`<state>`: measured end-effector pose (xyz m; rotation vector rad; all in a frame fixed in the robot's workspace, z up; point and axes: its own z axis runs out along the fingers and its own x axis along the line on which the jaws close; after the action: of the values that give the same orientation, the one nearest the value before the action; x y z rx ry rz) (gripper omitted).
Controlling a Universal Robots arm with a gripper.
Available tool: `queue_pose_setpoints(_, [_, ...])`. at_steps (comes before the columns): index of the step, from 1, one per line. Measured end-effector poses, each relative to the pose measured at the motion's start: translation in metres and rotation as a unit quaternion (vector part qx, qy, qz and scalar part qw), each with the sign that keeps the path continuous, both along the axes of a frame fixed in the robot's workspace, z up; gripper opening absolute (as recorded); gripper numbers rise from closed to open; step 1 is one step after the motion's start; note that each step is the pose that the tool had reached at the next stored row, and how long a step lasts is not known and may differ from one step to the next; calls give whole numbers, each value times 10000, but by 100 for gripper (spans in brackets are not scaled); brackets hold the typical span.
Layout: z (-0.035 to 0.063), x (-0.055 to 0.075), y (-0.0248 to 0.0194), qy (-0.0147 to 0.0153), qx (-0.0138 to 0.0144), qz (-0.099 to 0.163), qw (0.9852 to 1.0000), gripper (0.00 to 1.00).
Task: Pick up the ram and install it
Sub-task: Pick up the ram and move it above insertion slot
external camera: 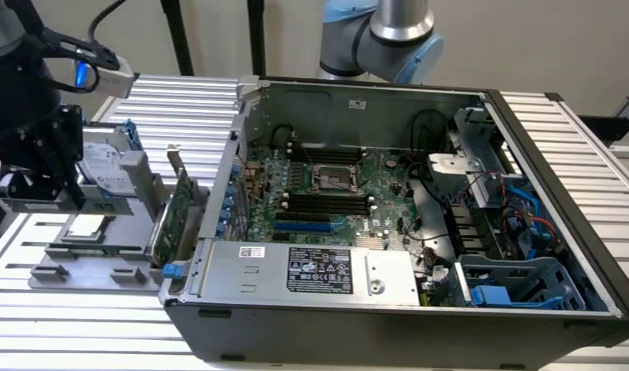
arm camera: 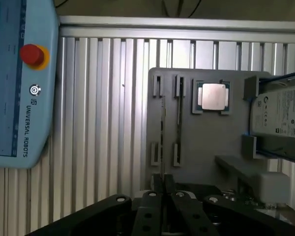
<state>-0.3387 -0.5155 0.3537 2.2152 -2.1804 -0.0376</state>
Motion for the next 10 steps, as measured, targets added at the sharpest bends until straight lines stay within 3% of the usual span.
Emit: queue_pose_setpoints(10, [350,442,11,1,5,1,10000,0])
